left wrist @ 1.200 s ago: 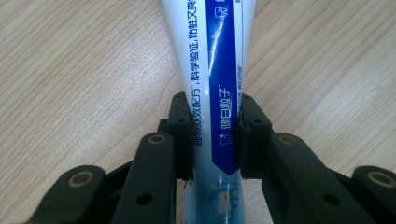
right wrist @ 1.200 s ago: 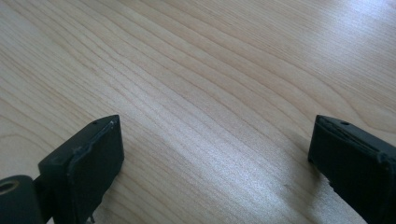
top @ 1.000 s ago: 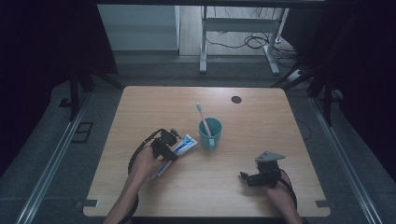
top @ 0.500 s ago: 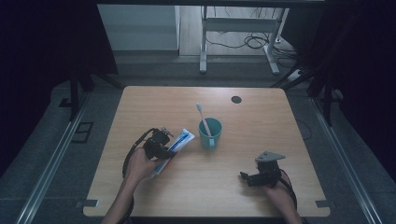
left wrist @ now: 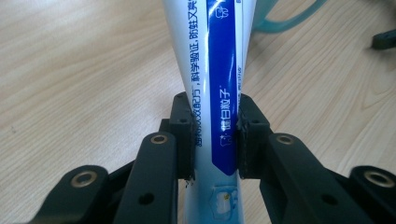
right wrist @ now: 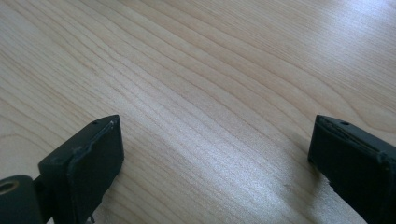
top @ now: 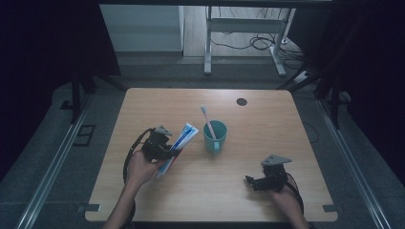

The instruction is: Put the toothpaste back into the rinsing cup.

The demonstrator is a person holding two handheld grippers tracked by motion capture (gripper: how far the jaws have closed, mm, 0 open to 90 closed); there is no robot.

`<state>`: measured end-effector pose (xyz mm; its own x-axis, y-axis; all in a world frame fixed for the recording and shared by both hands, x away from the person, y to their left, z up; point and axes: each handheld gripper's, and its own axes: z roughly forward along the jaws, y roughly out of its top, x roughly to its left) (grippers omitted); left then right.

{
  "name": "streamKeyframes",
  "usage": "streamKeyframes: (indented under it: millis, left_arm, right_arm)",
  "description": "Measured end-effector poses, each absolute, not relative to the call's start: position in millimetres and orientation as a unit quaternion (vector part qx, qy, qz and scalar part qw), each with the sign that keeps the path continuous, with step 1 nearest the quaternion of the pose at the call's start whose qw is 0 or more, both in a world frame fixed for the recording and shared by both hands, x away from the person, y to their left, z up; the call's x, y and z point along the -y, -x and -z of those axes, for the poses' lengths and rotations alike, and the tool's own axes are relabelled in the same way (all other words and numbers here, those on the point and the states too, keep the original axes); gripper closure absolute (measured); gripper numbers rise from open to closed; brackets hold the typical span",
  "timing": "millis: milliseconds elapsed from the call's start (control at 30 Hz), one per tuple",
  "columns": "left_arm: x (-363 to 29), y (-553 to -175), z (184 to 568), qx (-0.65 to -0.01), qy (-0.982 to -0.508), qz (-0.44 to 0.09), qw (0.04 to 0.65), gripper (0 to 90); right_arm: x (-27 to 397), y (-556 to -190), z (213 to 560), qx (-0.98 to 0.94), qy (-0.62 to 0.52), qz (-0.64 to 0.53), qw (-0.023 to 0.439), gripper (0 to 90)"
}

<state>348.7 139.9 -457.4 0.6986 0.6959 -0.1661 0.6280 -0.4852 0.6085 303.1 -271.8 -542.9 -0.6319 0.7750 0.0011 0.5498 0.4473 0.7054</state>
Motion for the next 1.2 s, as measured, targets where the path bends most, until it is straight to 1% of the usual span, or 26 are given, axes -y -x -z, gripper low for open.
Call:
streamKeyframes:
  millis: [233,667,1200]
  left_arm:
    - [-140,-344,447,-0.380,-0.849,-0.059,0.363,72.7]
    - [-131,-343,430,-0.363,-0.837,-0.073,0.403,72.7]
    - [-114,-349,413,-0.350,-0.824,-0.089,0.436,72.6]
  right_arm:
    - [272,-303,543,-0.835,-0.395,-0.346,0.165,3.3]
    - [272,-303,543,-0.835,-0.395,-0.346,0.164,3.3]
    - [272,-303,543,-0.835,-0.395,-0.346,0.165,3.3]
